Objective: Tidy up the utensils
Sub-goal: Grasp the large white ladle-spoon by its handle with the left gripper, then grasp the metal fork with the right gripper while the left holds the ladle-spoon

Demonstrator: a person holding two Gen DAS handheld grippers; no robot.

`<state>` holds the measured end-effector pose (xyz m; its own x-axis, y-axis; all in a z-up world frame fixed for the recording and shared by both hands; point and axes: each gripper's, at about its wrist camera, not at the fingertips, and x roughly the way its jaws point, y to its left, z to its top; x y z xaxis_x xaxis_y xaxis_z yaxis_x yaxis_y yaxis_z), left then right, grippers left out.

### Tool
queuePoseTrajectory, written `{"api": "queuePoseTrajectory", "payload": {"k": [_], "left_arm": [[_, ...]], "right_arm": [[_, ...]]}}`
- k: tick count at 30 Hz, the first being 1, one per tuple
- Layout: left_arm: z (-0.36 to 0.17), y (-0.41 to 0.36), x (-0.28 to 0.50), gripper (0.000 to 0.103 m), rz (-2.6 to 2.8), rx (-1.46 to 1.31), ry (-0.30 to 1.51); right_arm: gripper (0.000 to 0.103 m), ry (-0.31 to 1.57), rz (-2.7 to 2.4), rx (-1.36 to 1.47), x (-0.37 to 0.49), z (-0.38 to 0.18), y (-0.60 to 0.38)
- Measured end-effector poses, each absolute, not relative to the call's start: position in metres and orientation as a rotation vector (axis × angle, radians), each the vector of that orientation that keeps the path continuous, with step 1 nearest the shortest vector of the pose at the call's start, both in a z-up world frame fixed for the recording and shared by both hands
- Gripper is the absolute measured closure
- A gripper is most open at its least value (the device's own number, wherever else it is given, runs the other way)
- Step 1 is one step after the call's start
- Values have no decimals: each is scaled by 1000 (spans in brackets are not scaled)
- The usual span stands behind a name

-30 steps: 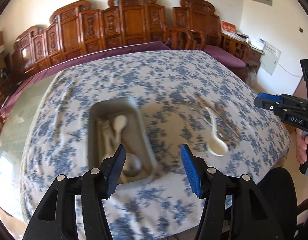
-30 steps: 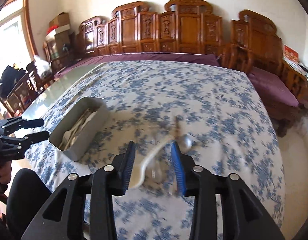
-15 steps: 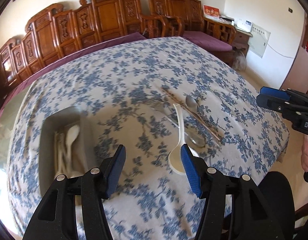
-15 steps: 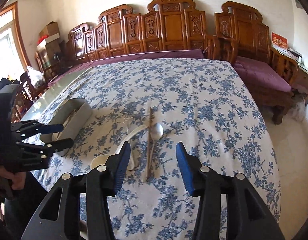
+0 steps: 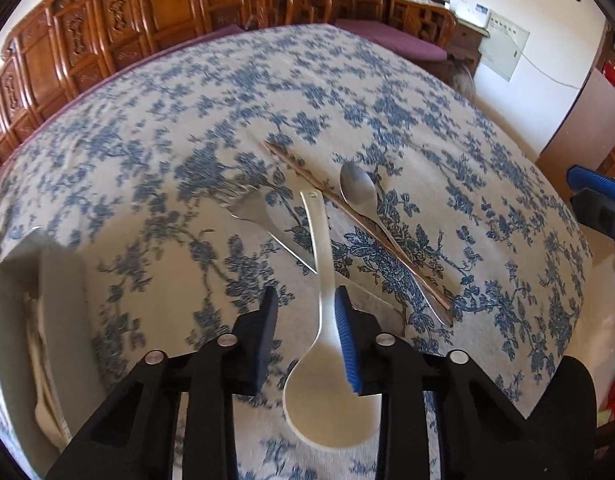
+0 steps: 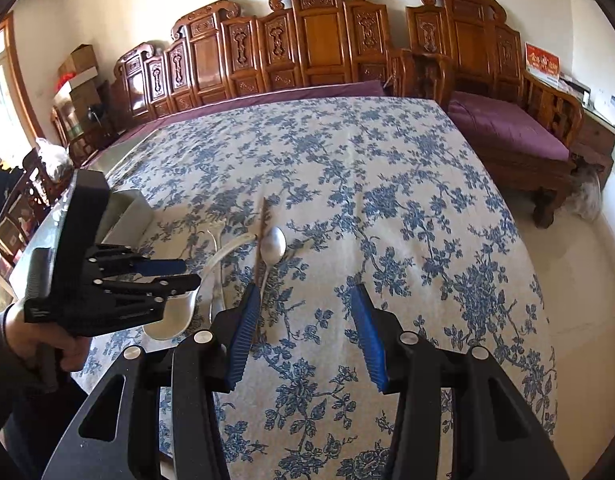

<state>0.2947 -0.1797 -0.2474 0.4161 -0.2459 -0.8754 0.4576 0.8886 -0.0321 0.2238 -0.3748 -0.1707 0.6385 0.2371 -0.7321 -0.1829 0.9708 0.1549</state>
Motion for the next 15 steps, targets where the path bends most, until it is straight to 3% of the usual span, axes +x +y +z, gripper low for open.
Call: {"api": "queuePoseTrajectory", "payload": {"k": [3,10,15], "left_arm": [[-250,-184,300,80,-470,224,1057],[-257,-187,302,95,-490,246,1101],[-251,-177,293,95,-480,226,1082]], "right_arm": [[53,850,239,73,225,-173,-376],[53,849,240,77,225,-173,-376],[53,848,243,68,225,-172,-372]]}}
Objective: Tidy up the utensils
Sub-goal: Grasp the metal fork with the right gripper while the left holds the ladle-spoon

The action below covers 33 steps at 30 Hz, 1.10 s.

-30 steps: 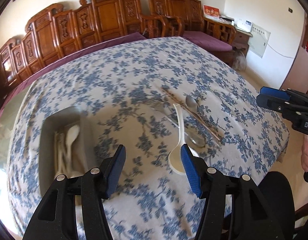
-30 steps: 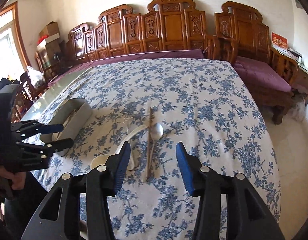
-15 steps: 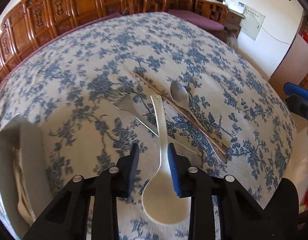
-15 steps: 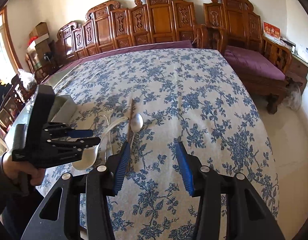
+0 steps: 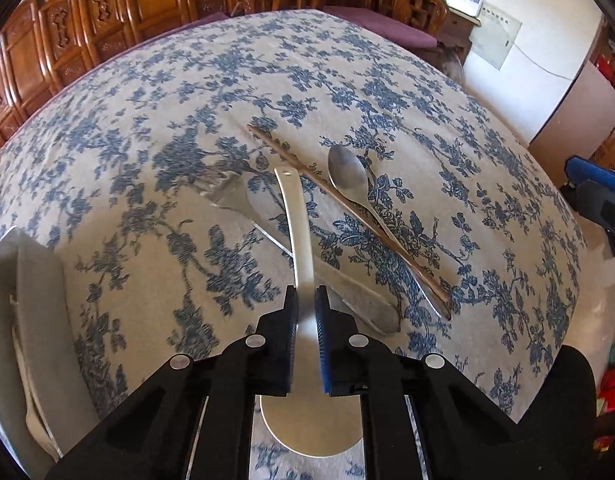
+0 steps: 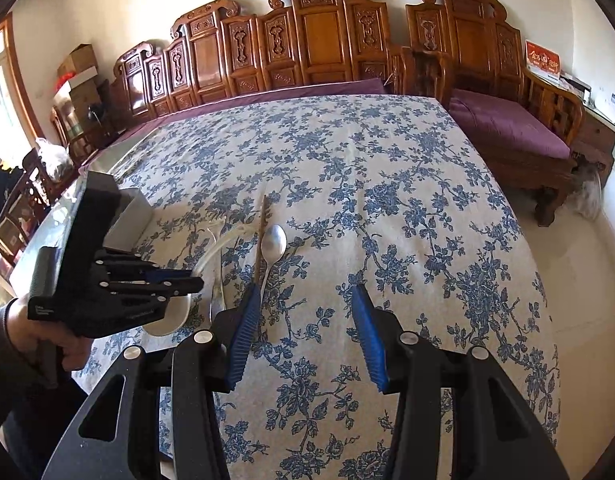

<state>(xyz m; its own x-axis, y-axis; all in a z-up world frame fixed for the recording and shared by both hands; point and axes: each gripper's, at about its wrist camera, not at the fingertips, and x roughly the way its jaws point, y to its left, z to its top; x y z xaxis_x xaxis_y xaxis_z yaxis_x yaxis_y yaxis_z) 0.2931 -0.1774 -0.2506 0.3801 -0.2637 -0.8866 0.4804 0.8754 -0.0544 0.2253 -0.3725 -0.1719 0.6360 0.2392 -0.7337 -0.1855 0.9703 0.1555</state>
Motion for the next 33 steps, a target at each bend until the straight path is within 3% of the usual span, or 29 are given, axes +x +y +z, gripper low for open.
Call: {"api": "queuePoseTrajectory", "payload": {"k": [24,28,33], "left_arm": [[-182,-105,235,95,-413,129,907],[-178,-88,231,95,-393,110,901],[-170,-70,228,95,-378,81,889]], "right_arm": [[53,891,345,-31,238,-199,-298],[63,921,368,-56,263,-218,-271],[68,966,373,-99,296,-242,-245]]}}
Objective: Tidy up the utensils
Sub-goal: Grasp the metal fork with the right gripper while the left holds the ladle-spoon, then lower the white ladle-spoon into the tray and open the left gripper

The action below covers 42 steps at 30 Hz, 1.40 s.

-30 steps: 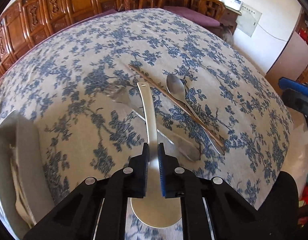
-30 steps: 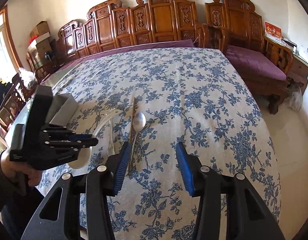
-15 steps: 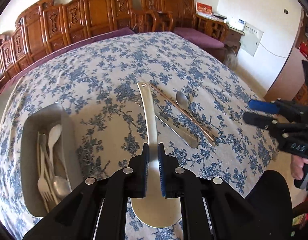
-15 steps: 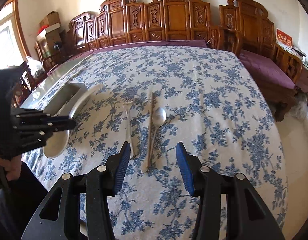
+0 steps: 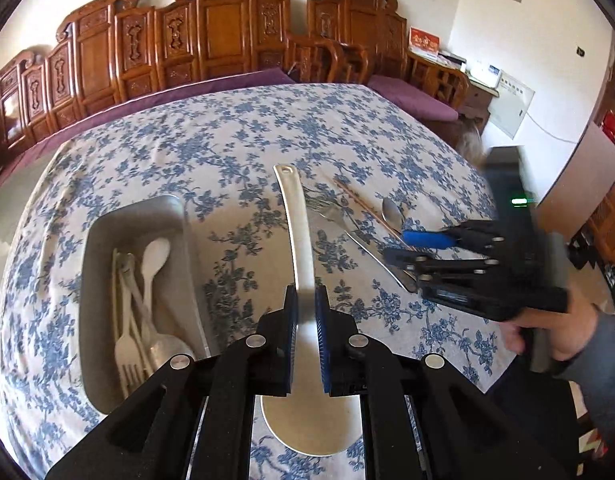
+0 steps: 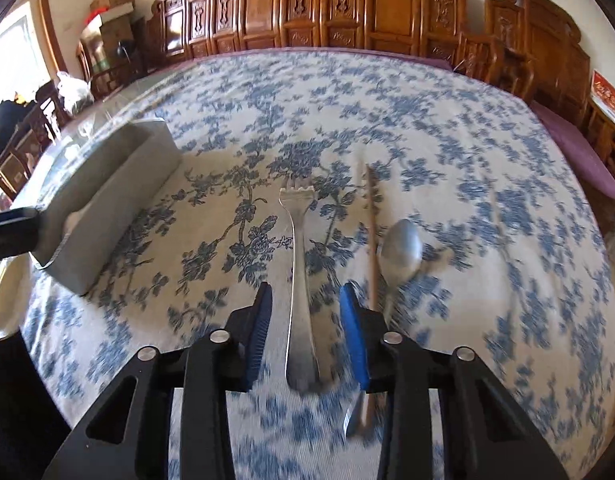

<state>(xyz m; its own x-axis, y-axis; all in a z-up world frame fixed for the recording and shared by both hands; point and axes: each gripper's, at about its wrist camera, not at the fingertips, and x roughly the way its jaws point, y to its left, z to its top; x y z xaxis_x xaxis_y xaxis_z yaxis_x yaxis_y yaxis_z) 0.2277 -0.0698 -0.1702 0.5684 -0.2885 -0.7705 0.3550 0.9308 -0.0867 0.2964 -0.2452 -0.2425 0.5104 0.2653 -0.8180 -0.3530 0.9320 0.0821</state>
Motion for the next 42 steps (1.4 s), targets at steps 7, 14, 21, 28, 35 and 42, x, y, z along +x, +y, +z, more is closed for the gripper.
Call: {"api": "queuePoseTrajectory", "payload": {"k": [7,14,21,28,35,42], "left_arm": [[-161,-60,223,95,-383,79,869],[-159,-59,219,95,-384,78,863],[-157,-51,217,95,-362,80,866],[-151,-40,210,95,-330,76,867],[-140,-30,203,95,-299,77,853],[-135,-14,205,95,-268,69,851]], "right_arm": [[74,1018,379,-131,324,-258,-231],[86,1041,372,-210,334,-258,-213],[94,1079,344,-223,330,-257,-209],[95,1076,352,-222,304,-250,-213],[95,1016,393,-200,275,-216,-212],[94,955,429,-170,254,-182,-213]]}}
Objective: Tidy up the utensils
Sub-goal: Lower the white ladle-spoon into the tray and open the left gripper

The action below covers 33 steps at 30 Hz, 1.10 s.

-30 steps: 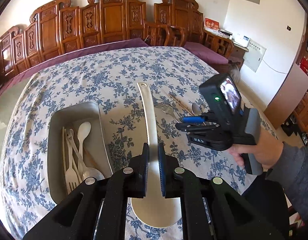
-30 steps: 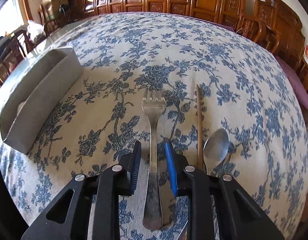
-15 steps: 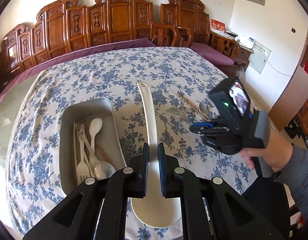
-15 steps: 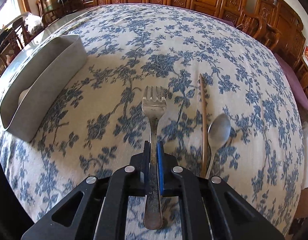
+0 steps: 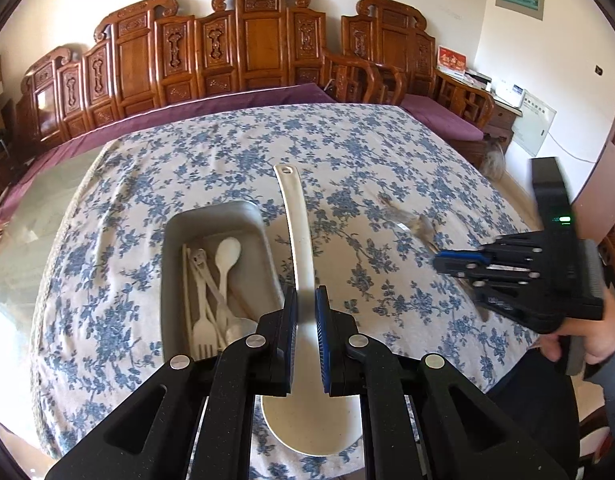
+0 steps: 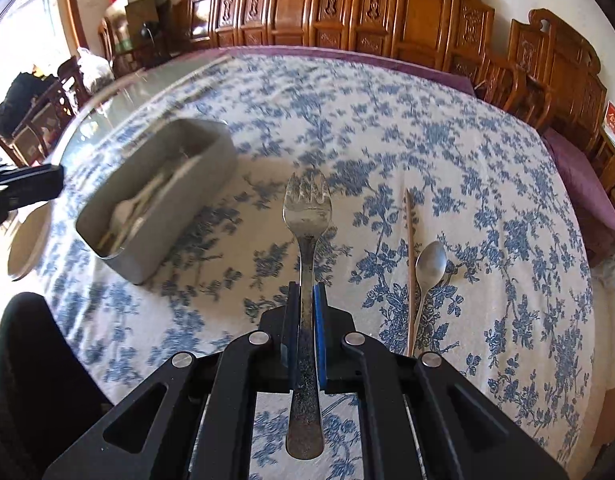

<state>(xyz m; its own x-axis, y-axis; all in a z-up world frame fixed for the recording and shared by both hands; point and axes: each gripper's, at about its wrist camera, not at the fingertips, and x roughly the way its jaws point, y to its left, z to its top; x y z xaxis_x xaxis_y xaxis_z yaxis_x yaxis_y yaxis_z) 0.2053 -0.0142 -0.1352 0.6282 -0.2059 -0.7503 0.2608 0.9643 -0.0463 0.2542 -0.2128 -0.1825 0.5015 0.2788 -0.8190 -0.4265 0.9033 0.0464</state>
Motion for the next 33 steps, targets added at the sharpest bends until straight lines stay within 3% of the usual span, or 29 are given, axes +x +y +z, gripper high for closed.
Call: {"api": "queuePoseTrajectory", "payload": {"k": [33], "left_arm": [[-230,41,299,95,-134,45,1068]], "right_arm": [[94,901,526,-133,241,-148,-189]]}}
